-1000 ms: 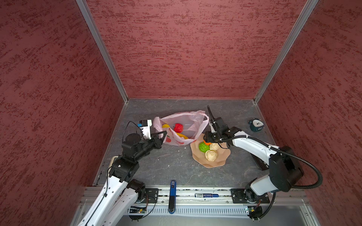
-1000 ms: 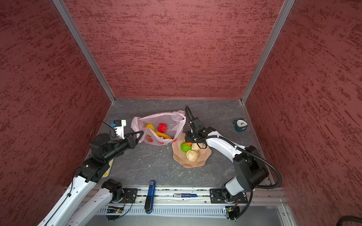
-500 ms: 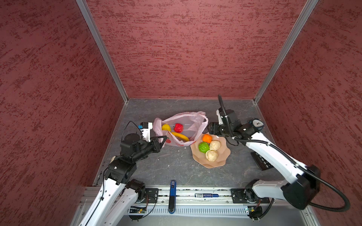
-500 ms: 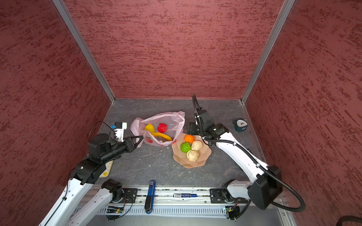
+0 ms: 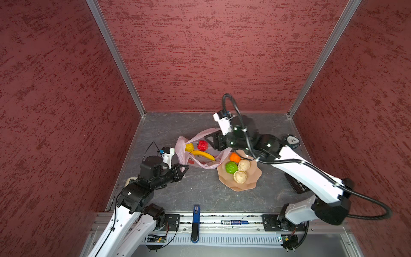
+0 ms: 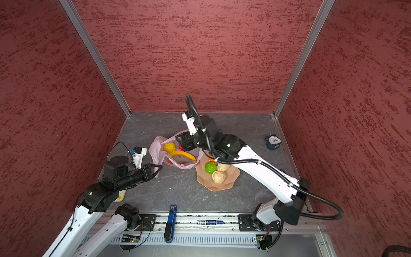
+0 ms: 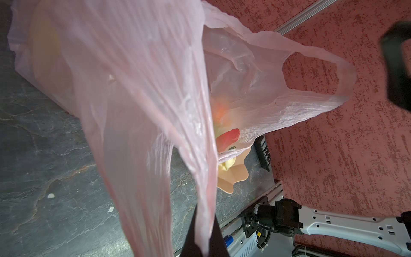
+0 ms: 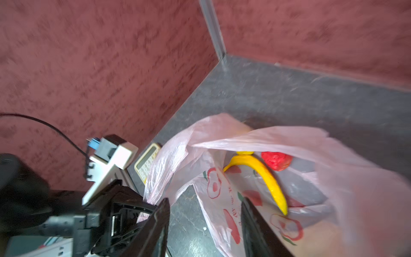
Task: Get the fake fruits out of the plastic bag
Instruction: 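Move the open right gripper back into the pink bag toward the banana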
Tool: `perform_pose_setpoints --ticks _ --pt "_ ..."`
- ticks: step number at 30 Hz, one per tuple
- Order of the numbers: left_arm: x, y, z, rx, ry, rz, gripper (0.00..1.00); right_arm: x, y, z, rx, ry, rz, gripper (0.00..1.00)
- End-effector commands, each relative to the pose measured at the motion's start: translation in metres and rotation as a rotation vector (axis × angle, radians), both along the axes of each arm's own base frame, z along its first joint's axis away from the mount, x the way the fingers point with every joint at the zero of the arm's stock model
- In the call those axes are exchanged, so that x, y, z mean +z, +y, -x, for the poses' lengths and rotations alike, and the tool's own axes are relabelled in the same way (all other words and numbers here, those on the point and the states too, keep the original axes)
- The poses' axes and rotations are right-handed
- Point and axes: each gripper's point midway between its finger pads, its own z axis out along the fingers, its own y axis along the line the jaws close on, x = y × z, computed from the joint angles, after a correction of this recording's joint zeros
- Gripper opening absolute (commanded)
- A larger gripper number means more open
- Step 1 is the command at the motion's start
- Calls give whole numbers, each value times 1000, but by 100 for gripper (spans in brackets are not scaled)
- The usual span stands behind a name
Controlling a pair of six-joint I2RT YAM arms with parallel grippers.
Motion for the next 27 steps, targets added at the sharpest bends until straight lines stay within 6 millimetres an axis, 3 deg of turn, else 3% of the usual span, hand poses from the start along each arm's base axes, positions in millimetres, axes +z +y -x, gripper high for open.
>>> perform_pose_setpoints --ticks 1,4,6,11,15,22,27 --pt "-11 9 2 56 20 -31 3 -70 11 8 15 142 66 47" --pt "-15 16 7 91 35 -47 2 -127 9 9 -12 224 144 44" --pt "-19 21 10 115 50 -50 2 -154 6 9 -26 256 186 44" --pt "-31 32 20 176 104 -44 2 -199 9 6 -14 292 285 51" --pt "-38 40 25 225 139 -42 2 -204 15 -2 -8 267 315 63" --pt "-43 37 26 225 160 -19 2 -186 12 -49 -184 148 292 69" --pt "-41 40 36 221 161 -6 1 -200 24 -77 -251 152 288 76"
